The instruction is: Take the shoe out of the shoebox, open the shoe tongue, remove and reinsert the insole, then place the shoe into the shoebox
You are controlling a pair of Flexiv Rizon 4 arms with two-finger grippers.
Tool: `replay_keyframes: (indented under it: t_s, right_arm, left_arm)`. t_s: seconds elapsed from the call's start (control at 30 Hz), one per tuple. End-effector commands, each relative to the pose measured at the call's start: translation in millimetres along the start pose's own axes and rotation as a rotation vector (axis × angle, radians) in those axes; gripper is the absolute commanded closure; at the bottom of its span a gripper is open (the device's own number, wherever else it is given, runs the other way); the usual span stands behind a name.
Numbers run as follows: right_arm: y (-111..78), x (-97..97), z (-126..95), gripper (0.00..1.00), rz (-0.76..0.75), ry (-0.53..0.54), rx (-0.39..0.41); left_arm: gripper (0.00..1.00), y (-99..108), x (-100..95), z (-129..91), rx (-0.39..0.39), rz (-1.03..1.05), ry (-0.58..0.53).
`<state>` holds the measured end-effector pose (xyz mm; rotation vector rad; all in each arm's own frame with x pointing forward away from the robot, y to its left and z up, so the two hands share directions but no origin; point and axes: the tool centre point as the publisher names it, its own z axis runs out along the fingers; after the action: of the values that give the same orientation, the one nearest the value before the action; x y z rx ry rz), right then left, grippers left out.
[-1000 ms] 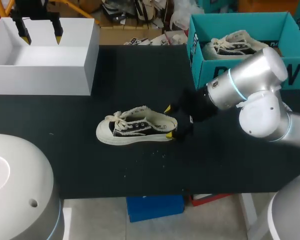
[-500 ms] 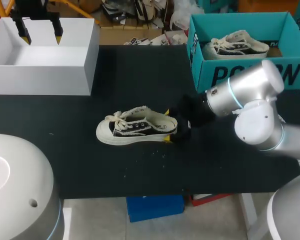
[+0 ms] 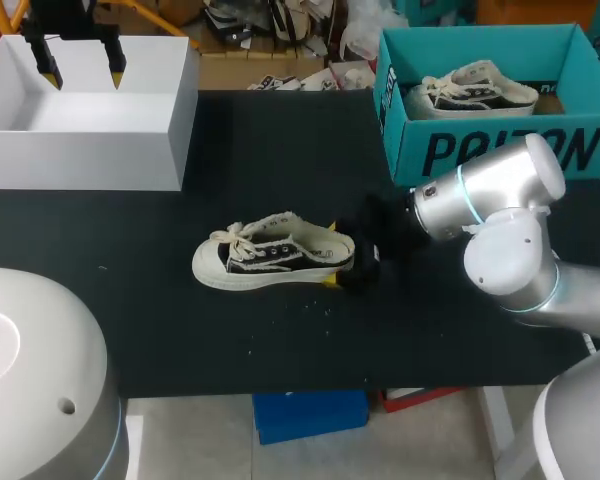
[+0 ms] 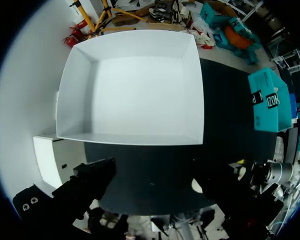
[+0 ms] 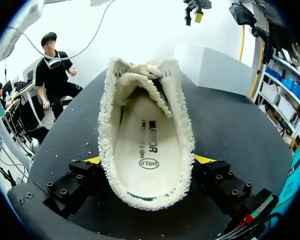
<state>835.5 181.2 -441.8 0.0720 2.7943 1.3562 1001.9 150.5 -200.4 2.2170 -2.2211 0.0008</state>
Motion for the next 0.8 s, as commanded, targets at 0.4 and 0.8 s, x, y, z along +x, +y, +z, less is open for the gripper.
replay_keyframes:
  t_s: [0.4, 0.8]
  right_arm:
    - [-3.2, 2.9, 9.7, 1.00, -0.003, 0.005, -0.084]
    - [-3.2, 2.9, 9.7, 1.00, -0.003, 0.005, -0.084]
  left_arm:
    - [0.00, 0.5, 0.5, -0.4, 0.000, -0.001, -0.002]
    - [0.00, 29.6, 30.1, -20.0, 0.028, -0.042, -0.046]
